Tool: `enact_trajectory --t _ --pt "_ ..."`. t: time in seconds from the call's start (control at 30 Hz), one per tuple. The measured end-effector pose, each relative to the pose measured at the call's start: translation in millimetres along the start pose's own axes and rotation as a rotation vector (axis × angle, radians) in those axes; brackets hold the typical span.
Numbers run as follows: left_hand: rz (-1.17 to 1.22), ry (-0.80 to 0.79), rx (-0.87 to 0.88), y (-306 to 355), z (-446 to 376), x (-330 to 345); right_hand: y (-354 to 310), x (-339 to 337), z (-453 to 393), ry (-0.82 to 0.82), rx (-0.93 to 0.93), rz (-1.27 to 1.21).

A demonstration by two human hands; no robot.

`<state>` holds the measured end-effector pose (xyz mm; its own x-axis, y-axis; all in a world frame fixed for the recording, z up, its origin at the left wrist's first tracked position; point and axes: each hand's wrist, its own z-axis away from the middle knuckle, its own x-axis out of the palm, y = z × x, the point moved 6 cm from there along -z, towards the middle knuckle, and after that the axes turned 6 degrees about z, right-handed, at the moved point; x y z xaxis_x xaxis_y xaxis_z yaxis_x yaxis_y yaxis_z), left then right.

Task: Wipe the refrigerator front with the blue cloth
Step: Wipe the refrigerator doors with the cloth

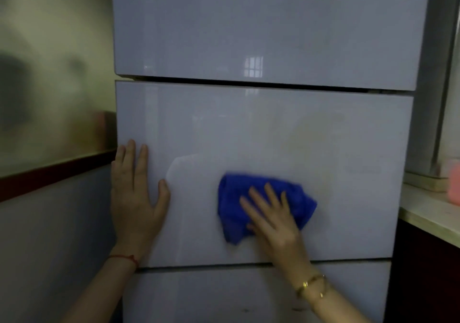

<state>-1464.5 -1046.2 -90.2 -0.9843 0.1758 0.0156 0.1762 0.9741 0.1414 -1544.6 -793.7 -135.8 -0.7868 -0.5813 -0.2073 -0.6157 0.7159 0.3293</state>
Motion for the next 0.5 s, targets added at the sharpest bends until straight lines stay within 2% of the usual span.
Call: enact_trajectory --t 0.07,0.1,0.17,0.23,0.27,0.3,0.37,0.43,0.5 --pt "-0.005 -0.001 0.006 0 0 -1 -3 -2 28 -0.062 -0.086 0.019" --pt "-0.008 0.003 0.005 0 0 -2 5 -7 21 -0.053 -0.071 0.014" --pt "-0.007 0.004 -0.001 0 0 -2 31 -21 -27 0.08 0.109 -0.033" --pt "0.003 -0.006 -0.007 1 0 -1 62 -36 -95 0.248 0.411 -0.128" --pt "0.002 -0.011 -0.009 2 0 0 66 -39 -124 0.299 0.507 -0.154" --pt "-0.002 -0.016 -0.013 1 -1 -1 58 -35 -140 0.313 0.521 -0.146" --pt "0.0 -0.031 -0.03 -1 -1 -1 15 -18 -134 0.242 0.323 -0.089" --pt "0.004 -0.039 -0.035 -1 -1 -1 -35 3 -78 0.114 0.066 -0.051" --pt "-0.001 -0.034 -0.02 0 0 -1 -47 9 -19 -0.005 -0.089 -0.014"
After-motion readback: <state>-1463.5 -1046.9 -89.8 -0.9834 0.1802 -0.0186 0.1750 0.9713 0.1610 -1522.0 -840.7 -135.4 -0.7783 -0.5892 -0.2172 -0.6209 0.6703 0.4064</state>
